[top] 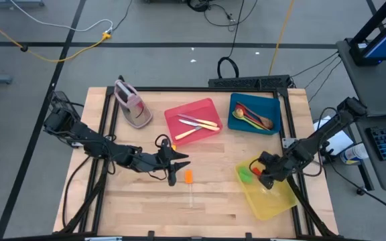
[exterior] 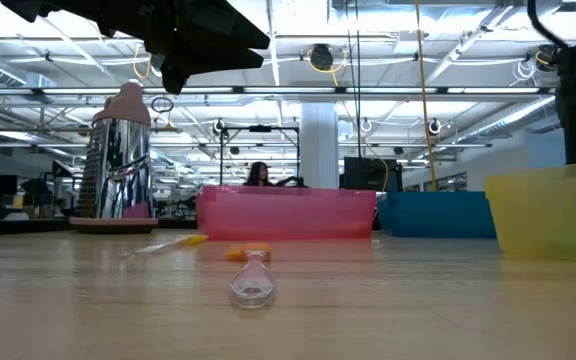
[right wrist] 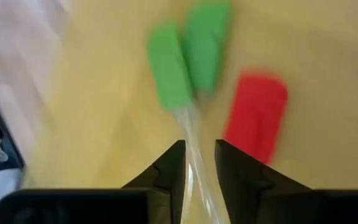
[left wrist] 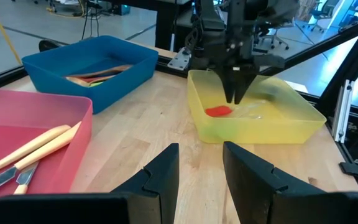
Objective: Pick & Place Kitchen Items
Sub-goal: Put the yellow spatula into the yellow bin
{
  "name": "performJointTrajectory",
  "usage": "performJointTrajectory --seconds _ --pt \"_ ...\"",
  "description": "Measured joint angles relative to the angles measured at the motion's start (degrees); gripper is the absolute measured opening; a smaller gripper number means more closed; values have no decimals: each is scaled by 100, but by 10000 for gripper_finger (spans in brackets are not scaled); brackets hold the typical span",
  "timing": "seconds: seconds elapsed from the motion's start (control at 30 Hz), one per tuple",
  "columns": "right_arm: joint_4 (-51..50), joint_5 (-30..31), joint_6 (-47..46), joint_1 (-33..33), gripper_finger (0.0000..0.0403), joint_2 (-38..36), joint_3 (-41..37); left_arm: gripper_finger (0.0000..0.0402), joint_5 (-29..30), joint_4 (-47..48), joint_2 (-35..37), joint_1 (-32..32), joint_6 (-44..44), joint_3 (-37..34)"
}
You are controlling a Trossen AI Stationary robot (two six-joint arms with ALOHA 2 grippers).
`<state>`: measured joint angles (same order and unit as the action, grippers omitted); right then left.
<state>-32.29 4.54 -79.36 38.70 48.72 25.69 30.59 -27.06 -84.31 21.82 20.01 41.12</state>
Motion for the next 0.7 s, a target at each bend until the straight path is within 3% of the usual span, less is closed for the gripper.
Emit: performJointTrajectory --seconds 0.2,0.47,0.7 --pt "1056 1460 1572 0 84 -74 2 129 -1 55 2 0 228 0" --pt "3668 3038 4719 -2 84 45 7 129 -4 619 2 1 1097 0" --pt "4922 3884 5651 -2 80 377 7 129 70 1485 0 -4 1786 0"
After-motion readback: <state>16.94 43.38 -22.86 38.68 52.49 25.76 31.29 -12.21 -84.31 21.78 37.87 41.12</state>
